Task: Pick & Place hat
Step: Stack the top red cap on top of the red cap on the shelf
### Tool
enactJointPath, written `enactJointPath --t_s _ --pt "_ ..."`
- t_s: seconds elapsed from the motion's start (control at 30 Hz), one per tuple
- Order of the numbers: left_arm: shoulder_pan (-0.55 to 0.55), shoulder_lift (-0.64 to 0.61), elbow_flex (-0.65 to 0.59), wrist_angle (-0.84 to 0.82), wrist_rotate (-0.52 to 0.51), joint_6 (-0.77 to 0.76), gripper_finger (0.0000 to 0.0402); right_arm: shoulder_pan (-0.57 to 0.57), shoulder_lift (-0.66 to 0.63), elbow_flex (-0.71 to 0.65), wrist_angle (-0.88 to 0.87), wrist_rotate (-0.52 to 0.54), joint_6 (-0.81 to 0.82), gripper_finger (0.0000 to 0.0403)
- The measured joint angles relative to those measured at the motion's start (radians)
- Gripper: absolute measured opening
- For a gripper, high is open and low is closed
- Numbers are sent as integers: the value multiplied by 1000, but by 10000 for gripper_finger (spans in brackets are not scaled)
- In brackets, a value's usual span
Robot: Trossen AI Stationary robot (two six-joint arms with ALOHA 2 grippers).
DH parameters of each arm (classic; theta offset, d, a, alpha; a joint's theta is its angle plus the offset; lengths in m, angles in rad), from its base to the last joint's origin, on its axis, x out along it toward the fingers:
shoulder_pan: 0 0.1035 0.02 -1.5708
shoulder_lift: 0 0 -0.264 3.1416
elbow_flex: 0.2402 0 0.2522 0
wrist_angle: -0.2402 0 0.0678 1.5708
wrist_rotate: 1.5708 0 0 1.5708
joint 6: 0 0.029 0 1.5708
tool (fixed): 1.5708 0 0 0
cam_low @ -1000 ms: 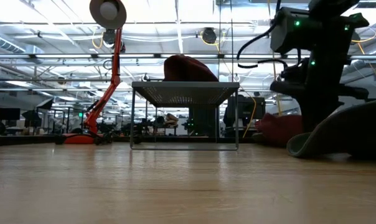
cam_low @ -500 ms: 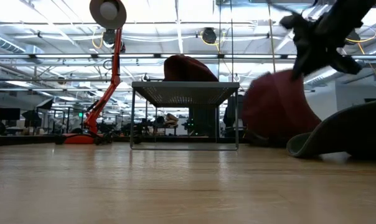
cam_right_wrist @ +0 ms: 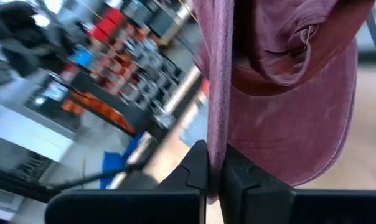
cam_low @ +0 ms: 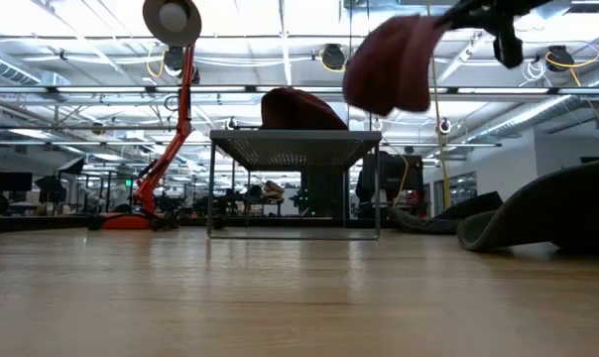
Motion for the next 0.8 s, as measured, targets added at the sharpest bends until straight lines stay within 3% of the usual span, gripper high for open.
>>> enactJointPath --t_s 0.23,0.47,0.8 --pt "0 0 0 113 1 -66 150 0 -29 0 283 16 -254 4" --pt "0 0 0 224 49 -105 150 0 -16 0 659 -201 -475 4" --pt "-50 34 1 327 55 -131 150 0 121 0 950 -383 -494 4"
